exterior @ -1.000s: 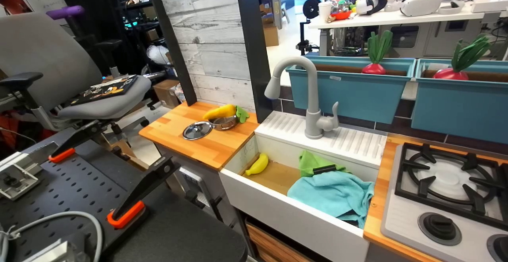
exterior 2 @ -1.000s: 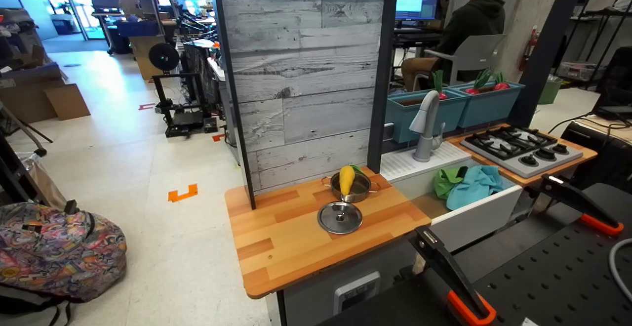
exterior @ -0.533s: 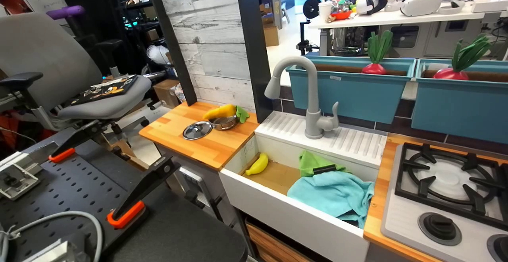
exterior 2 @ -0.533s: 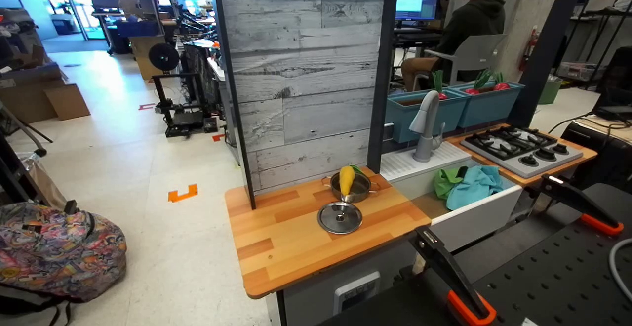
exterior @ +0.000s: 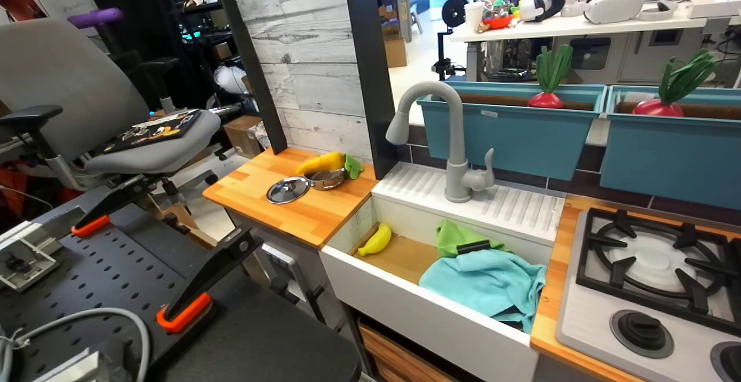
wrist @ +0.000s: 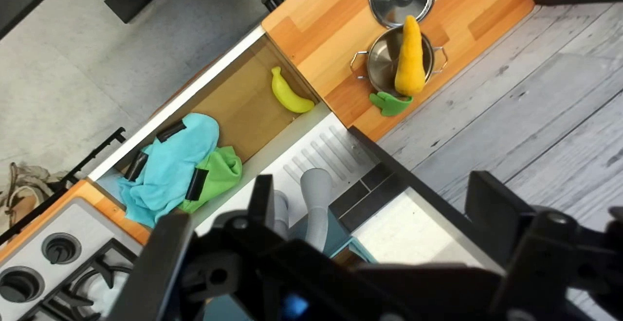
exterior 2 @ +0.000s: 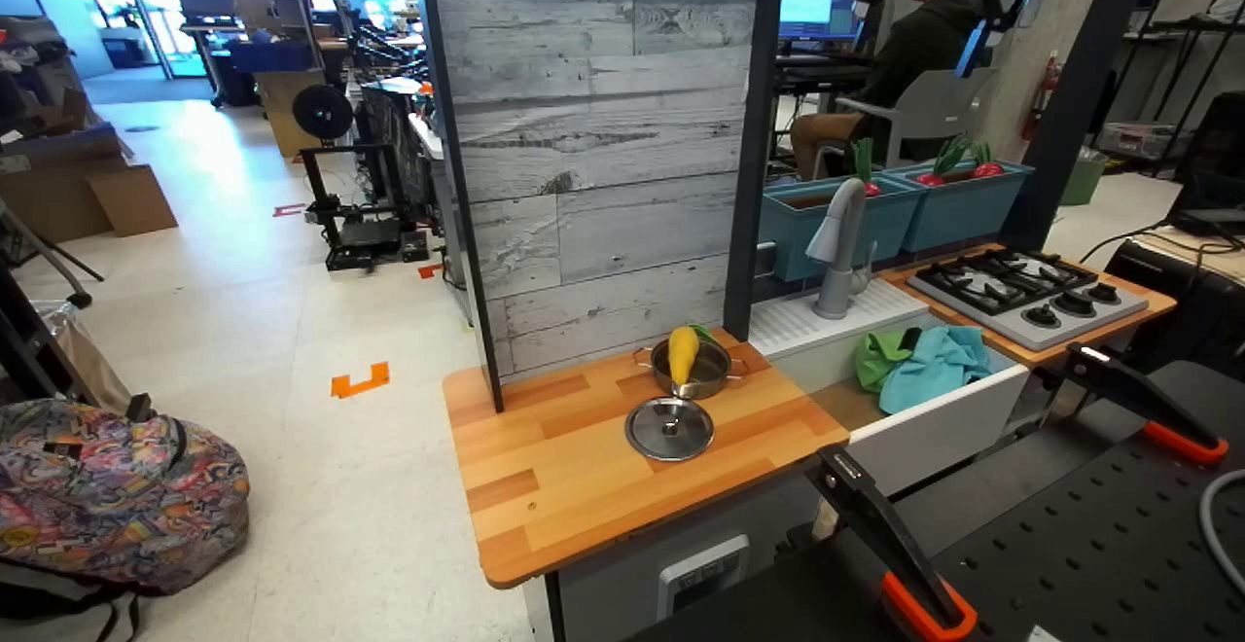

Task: Center the faucet

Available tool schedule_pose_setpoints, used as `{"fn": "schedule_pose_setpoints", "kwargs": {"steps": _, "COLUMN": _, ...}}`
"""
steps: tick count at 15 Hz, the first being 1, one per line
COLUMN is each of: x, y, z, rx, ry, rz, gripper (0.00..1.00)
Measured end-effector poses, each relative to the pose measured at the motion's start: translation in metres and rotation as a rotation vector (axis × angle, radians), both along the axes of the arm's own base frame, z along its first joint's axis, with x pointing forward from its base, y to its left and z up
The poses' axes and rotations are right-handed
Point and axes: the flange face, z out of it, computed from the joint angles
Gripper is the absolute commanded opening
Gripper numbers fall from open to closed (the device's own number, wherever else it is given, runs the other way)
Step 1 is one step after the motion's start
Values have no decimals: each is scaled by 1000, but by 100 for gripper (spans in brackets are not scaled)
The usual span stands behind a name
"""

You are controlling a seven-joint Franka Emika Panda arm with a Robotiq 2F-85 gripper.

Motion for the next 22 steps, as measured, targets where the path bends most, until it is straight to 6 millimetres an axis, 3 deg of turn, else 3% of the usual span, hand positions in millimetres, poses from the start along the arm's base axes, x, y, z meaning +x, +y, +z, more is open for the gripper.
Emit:
{"fn": "schedule_pose_setpoints", "kwargs": {"steps": 7, "x": 38, "y": -49, "z": -57, "rx": -15, "ry": 17, "rz": -160, "gripper": 100}}
{"fn": "schedule_pose_setpoints", "kwargs": {"steps": 14, "x": 66, "y": -51, "z": -115, "rx": -45, "ry": 24, "rz": -260, "gripper": 100}}
{"fn": "schedule_pose_setpoints", "kwargs": {"steps": 20, "x": 84, "y": -44, "z": -148, "rx": -52, "ry": 51, "rz": -287, "gripper": 100}}
{"fn": "schedule_pose_setpoints", "kwargs": {"steps": 21, "x": 86, "y": -43, "z": -151, "rx": -53, "ry": 53, "rz": -288, "gripper": 75}}
{"fn": "schedule_pose_setpoints", "kwargs": {"steps": 22, "x": 88, "y": -42, "z": -154, "rx": -54, "ry": 54, "rz": -288, "gripper": 74}}
